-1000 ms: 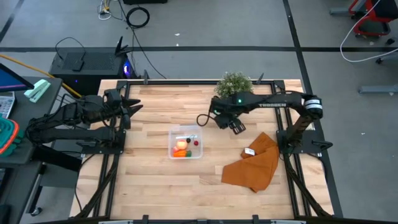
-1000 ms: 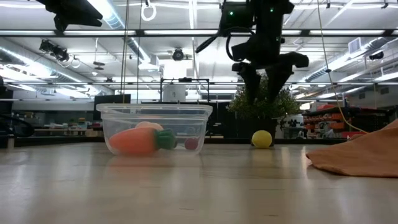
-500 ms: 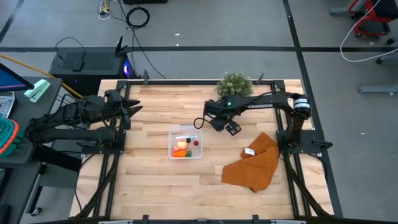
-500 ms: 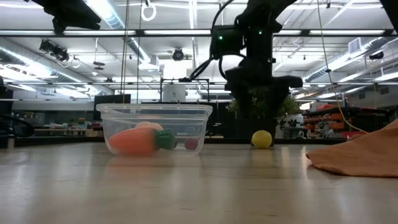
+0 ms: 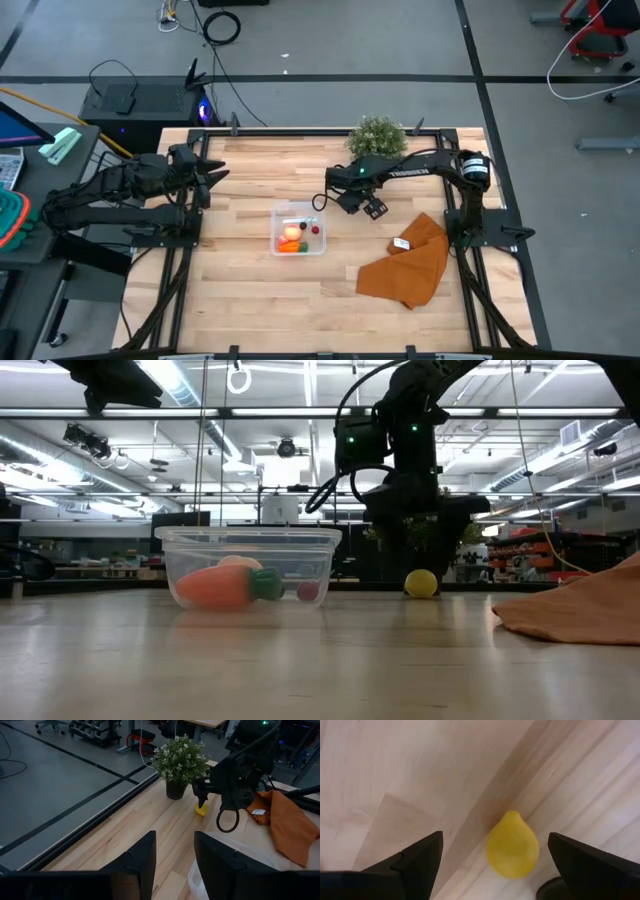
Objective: Pick and placing Produce into tupperware
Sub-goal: Put the yellow lemon into the transparent bin
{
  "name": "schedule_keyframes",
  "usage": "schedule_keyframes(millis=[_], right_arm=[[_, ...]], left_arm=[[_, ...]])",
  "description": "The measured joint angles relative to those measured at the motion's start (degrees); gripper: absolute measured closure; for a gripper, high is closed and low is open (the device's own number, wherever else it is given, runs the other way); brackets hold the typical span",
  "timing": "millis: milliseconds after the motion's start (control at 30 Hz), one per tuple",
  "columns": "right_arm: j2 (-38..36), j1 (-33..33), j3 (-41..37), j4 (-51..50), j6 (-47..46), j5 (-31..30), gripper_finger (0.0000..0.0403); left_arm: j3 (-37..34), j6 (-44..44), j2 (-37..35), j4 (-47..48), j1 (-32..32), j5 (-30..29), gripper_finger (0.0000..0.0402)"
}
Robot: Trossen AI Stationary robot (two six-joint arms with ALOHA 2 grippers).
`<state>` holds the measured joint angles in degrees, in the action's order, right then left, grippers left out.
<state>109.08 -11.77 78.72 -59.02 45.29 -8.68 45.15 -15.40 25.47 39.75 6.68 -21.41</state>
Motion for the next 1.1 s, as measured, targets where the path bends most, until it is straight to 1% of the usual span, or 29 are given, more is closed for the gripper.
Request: schedule_keyframes(millis=[333, 567, 733, 900, 1100], right_arm=[[0.0, -2.12, -0.06, 0.54, -0.5, -1.38, 0.0071], [0.0, -3.19, -2.5, 1.47, -0.42, -1.43, 0.0072], [0.0, -3.09, -3.16, 3.44, -0.4, -1.41, 0.0072], [0.02, -3.13, -3.17, 6.1, -0.04, -1.07, 0.0085], [2.42, -3.11, -3.19, 6.57, 0.67, 0.06, 0.0102]], left_arm=[[0.0, -0.06, 0.0, -0.02, 0.0, 0.02, 0.0256], [0.0, -0.46, 0.0, -0.02, 0.0, 0.02, 0.0263], [0.0, -0.49, 0.0, -0.04, 0.0, 0.02, 0.026], [0.0, -0.83, 0.0, -0.06, 0.0, 0.02, 0.0259], [0.0, -0.95, 0.01, -0.12, 0.01, 0.02, 0.0266]])
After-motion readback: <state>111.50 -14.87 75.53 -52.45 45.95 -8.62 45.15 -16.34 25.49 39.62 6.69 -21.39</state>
